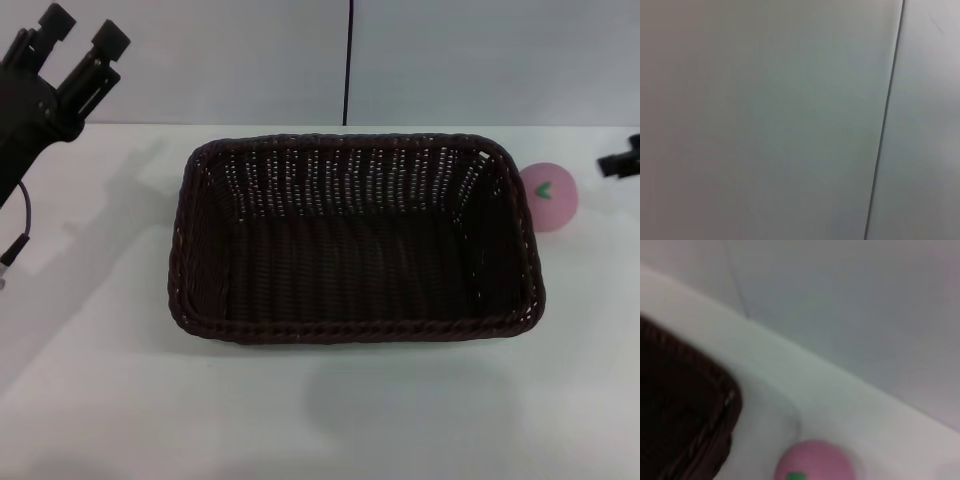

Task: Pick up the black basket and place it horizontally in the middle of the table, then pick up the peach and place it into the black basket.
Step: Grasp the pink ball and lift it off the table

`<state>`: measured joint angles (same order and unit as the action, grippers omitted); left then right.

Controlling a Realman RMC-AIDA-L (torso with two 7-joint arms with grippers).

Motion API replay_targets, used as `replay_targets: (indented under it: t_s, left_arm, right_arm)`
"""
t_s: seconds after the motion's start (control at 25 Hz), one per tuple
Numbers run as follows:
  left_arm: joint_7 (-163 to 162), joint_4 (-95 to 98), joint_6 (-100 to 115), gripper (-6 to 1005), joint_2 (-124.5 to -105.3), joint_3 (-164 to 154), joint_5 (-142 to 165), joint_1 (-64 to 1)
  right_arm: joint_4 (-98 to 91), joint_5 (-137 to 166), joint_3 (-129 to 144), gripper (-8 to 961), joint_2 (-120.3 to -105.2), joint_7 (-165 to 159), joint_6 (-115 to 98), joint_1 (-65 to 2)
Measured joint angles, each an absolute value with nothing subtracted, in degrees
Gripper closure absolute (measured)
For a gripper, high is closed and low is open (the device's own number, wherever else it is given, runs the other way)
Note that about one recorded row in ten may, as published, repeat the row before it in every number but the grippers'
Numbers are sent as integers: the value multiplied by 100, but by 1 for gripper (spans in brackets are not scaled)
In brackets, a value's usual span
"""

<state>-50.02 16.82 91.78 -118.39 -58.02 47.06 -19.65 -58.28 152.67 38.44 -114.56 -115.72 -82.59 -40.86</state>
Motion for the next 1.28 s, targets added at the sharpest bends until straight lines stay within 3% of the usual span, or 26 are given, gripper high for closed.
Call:
replay_targets:
  t_s: [0.16,0.44,0.6,1.0,1.28]
  left_arm:
    - [-4974,1571,9210,201,-11839,-5805,4712,-1987]
    - [-5011,1567,9239,208,-11839,-5809,4717,-1967]
    - [-5024,1564,9254,212,-11839,-5809,4716,-1975]
    - [-5045,1564,9251,222,-11839,-5810,4711,-2030]
    - [-5045,1564,9238,229,-11839,-5809,4711,-2018]
  right_arm:
    - [-5674,15356,4427,370,-11661,-11612,-7832,-4054]
    - [-5355,15340,4558,379,-11710,-11610,-7496,-4107]
    - [-5198,15337,4567,414,-11795,-11557,-7183,-4165]
    - [-4748,15198,4943,503,-11841,-11492,-6708,-4315]
    - [-4774,15112,4982,802,-11841,-11488,-6735,-4313]
